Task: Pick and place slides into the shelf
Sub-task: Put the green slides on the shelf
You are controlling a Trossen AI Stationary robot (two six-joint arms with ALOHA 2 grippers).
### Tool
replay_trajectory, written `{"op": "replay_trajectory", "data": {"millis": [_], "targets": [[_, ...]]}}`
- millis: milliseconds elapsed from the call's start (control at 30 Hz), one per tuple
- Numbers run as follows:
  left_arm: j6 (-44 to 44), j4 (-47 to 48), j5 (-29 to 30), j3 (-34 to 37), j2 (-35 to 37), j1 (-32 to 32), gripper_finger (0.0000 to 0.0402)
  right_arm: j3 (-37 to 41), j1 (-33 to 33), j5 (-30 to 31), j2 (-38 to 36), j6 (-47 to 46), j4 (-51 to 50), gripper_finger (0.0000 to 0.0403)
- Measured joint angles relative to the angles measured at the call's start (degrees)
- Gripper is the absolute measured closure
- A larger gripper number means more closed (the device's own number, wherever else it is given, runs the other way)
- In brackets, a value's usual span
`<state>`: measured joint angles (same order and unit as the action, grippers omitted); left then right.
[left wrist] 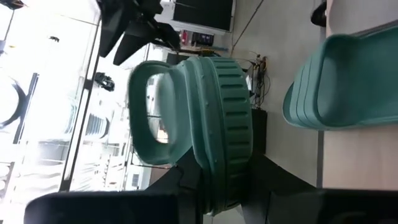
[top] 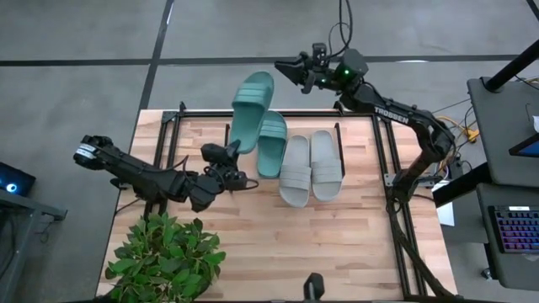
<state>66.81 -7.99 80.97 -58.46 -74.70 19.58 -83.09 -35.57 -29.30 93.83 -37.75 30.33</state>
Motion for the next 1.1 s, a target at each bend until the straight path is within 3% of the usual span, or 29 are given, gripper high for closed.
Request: {"op": "replay_trajectory", "data": {"millis": [167,400,633,800,1000,1100], "targets": [[-0.4,-0.3,0.2,0.0,0.0,0.3,0.0359,0.0,-1.4,-0.8,-2.5,0.8,-0.1,0.0309],[-3.8,-1.1,0.9,-2.0,-3.6,0.1,0.0359,0.0,-1.9,-8.6,-7.3,1.5,-3.4,0.0319],[-7.4,-0.9,3.3,-2.4,-7.8,-0.1,0.0359,0.0,-1.9,-8.2,-15.3,11.8,-22.4,0.0327],[-9.8,-0.8,3.9,-2.4,-9.8,-0.1,0.0359,0.0,-1.8,-3.5,-20.7,19.4,-35.3,0.0327],[-15.7,-1.1,9.1,-2.3,-11.1,0.3,0.0359,0.0,-1.8,-1.9,-24.3,21.9,-41.4,0.0319],[-17.7,-1.1,9.0,-2.3,-11.9,0.4,0.0359,0.0,-1.8,-1.8,-25.1,22.8,-42.3,0.0317]]}}
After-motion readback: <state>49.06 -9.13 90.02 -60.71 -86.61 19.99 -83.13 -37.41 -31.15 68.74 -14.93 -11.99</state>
